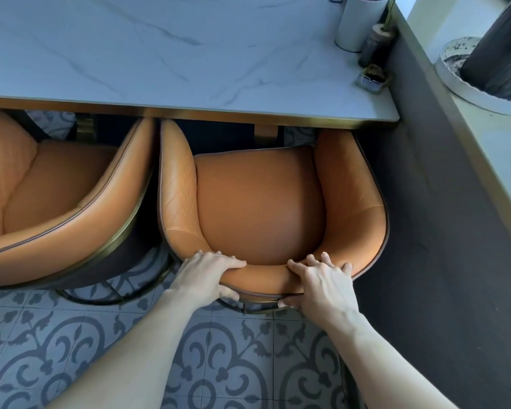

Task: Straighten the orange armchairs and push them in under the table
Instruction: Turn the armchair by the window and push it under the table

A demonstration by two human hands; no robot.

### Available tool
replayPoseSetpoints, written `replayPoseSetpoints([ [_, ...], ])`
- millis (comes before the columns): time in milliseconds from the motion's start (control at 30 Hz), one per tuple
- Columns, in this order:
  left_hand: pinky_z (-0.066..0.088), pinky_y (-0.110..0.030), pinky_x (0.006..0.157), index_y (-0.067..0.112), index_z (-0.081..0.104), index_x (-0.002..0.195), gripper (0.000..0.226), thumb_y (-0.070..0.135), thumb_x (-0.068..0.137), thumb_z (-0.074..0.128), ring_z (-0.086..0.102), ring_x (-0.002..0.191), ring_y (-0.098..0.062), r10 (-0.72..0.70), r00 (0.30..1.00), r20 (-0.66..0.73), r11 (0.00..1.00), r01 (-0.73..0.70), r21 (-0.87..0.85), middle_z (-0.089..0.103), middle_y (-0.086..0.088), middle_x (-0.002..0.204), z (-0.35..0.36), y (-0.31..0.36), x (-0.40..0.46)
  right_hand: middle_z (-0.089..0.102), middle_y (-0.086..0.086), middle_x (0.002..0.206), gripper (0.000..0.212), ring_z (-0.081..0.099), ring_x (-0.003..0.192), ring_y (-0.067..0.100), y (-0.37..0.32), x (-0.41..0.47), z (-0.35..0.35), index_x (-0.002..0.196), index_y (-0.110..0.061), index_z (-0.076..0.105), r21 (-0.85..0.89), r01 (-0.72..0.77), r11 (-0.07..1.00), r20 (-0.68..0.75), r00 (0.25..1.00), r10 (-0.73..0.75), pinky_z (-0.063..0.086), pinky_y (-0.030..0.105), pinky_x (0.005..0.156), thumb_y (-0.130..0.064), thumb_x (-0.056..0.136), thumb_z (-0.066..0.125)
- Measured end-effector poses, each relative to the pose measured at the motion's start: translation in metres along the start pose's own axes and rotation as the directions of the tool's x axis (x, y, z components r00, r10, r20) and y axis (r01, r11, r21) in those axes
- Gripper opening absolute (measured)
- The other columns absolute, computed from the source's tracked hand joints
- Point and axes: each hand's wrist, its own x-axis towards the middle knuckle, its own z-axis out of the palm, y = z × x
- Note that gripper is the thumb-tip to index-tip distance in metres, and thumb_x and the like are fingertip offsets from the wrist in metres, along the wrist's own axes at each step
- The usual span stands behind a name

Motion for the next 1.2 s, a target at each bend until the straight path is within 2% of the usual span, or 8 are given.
replayPoseSetpoints([
  [333, 0.023, -0.050, 0.121, 0.042, 0.050, 0.143, 0.083, 0.054, 0.069, 0.086, 0.044, 0.138, -0.021, 0.057, 0.998, -0.019, 0.998, -0.057, -0.011, 0.056, 0.009, 0.145, -0.009, -0.013, 0.021, 0.057, -0.008, 0.133, 0.094, 0.043, 0.132, 0.026, -0.002, 0.023, -0.007, 0.149, -0.042, 0.039, -0.047, -0.028, 0.999, 0.007, 1.000, 0.028, 0.039, 0.046, 0.089, -0.086, 0.069, 0.062],
  [467, 0.019, -0.047, 0.121, 0.037, 0.049, 0.141, 0.076, 0.052, 0.074, 0.083, 0.047, 0.132, -0.022, 0.064, 0.997, -0.043, 0.998, -0.064, -0.003, 0.058, 0.006, 0.137, -0.008, -0.006, 0.016, 0.048, -0.011, 0.150, 0.094, 0.031, 0.148, 0.023, -0.005, 0.016, -0.008, 0.151, -0.045, 0.035, -0.010, -0.049, 0.999, -0.022, 0.999, 0.049, 0.035, 0.050, 0.103, -0.086, 0.070, 0.060],
  [633, 0.013, -0.045, 0.123, 0.038, 0.029, 0.152, 0.086, 0.059, 0.081, 0.073, 0.030, 0.146, -0.020, 0.063, 0.995, -0.079, 0.998, -0.064, -0.002, 0.041, 0.004, 0.156, -0.002, 0.014, 0.004, 0.023, 0.004, 0.167, 0.105, 0.005, 0.157, 0.029, 0.006, -0.002, -0.007, 0.159, -0.040, 0.017, 0.018, -0.043, 0.999, 0.011, 0.999, 0.043, 0.014, 0.063, 0.120, -0.072, 0.075, 0.072],
  [767, 0.007, -0.046, 0.124, 0.042, 0.019, 0.154, 0.095, 0.065, 0.079, 0.072, 0.015, 0.152, -0.020, 0.046, 0.998, -0.048, 0.999, -0.045, 0.031, 0.026, 0.002, 0.164, 0.003, 0.036, 0.002, 0.023, 0.003, 0.164, 0.110, 0.006, 0.156, 0.028, 0.044, -0.010, -0.015, 0.159, -0.037, 0.017, 0.017, -0.079, 0.997, 0.000, 0.997, 0.079, 0.014, 0.061, 0.123, -0.064, 0.073, 0.080],
  [900, 0.011, -0.050, 0.123, 0.045, 0.022, 0.154, 0.091, 0.054, 0.081, 0.076, 0.020, 0.151, -0.022, -0.007, 1.000, -0.018, 0.999, 0.008, 0.034, 0.028, 0.005, 0.163, 0.004, 0.059, 0.010, 0.020, 0.006, 0.166, 0.113, 0.003, 0.157, 0.030, 0.080, 0.013, -0.022, 0.159, -0.037, 0.015, -0.034, -0.008, 0.999, 0.025, 1.000, 0.009, 0.012, 0.059, 0.124, -0.057, 0.072, 0.084],
  [967, 0.016, -0.052, 0.122, 0.045, 0.029, 0.151, 0.081, 0.048, 0.084, 0.076, 0.030, 0.145, -0.020, -0.035, 0.999, -0.027, 0.998, 0.036, 0.057, 0.038, 0.008, 0.157, 0.004, 0.063, 0.012, 0.030, 0.004, 0.162, 0.109, 0.011, 0.156, 0.029, 0.094, 0.029, -0.023, 0.158, -0.036, 0.024, -0.041, 0.042, 0.998, 0.053, 0.998, -0.040, 0.014, 0.055, 0.124, -0.055, 0.071, 0.086],
  [1100, 0.018, -0.051, 0.122, 0.047, 0.030, 0.150, 0.077, 0.048, 0.086, 0.073, 0.030, 0.146, -0.019, -0.035, 0.999, 0.009, 0.993, 0.034, 0.110, 0.040, 0.012, 0.156, 0.001, 0.064, 0.014, 0.058, -0.006, 0.134, 0.095, 0.046, 0.135, 0.020, 0.111, 0.041, -0.019, 0.146, -0.037, 0.046, 0.003, 0.105, 0.995, 0.027, 0.994, -0.105, 0.037, 0.036, 0.111, -0.065, 0.064, 0.084],
  [1200, 0.012, -0.051, 0.124, 0.047, 0.025, 0.153, 0.077, 0.046, 0.090, 0.069, 0.024, 0.150, -0.020, -0.038, 0.999, 0.024, 0.993, 0.035, 0.114, 0.034, 0.011, 0.161, 0.001, 0.066, 0.012, 0.060, -0.006, 0.136, 0.089, 0.047, 0.136, 0.020, 0.115, 0.039, -0.013, 0.146, -0.035, 0.047, -0.031, 0.137, 0.990, -0.006, 0.990, -0.138, 0.038, 0.036, 0.112, -0.069, 0.069, 0.077],
])
